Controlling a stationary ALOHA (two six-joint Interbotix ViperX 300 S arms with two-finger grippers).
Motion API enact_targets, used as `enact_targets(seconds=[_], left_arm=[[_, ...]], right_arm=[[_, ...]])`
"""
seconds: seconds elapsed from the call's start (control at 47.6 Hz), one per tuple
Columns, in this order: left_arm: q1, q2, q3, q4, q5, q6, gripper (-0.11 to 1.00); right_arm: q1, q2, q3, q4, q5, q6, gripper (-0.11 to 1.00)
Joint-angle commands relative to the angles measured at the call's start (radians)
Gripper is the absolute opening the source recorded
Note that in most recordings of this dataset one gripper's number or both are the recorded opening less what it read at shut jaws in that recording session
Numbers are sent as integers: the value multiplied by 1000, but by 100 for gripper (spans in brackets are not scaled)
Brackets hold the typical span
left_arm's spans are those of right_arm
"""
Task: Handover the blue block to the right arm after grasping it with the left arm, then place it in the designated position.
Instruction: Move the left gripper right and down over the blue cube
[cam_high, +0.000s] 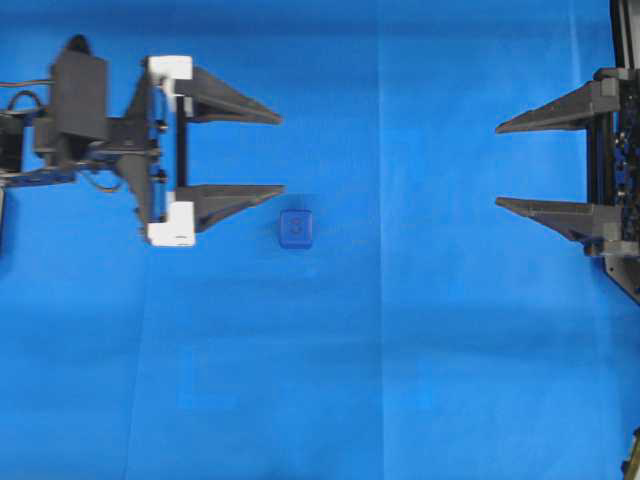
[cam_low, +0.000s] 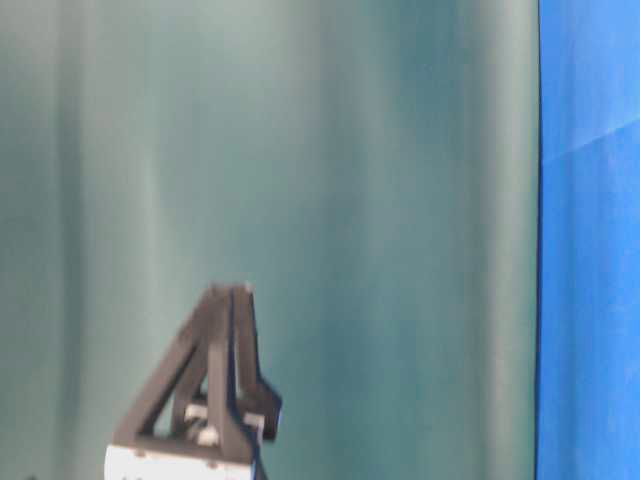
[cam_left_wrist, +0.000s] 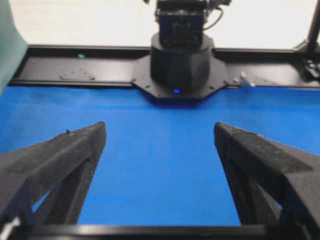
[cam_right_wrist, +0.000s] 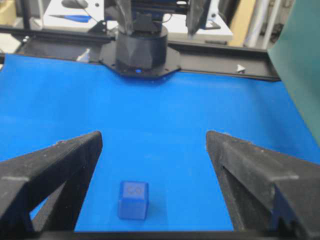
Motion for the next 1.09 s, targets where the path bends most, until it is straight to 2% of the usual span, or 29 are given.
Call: enact_targets(seconds=[0.0,0.189,0.399,0.568,0.82,1.072], left_arm=[[8,26,-64,2,12,3,92],[20,67,-117,0,64,2,92],[25,67,-118,2,77,-9,92],[26,66,-130,0,153,-9,92],[29,92,-229,2,485,-5,92],[31,132,-376,2,856,3,92]], right_arm=[[-2,5,-26,3,-11,0,97],[-2,5,-25,2,-11,0,97],[-2,5,-26,0,-9,0,97],[-2,3,-26,0,-8,-2,97],[-2,5,-25,0,-5,-2,97],[-2,6,-25,0,3,-2,97]])
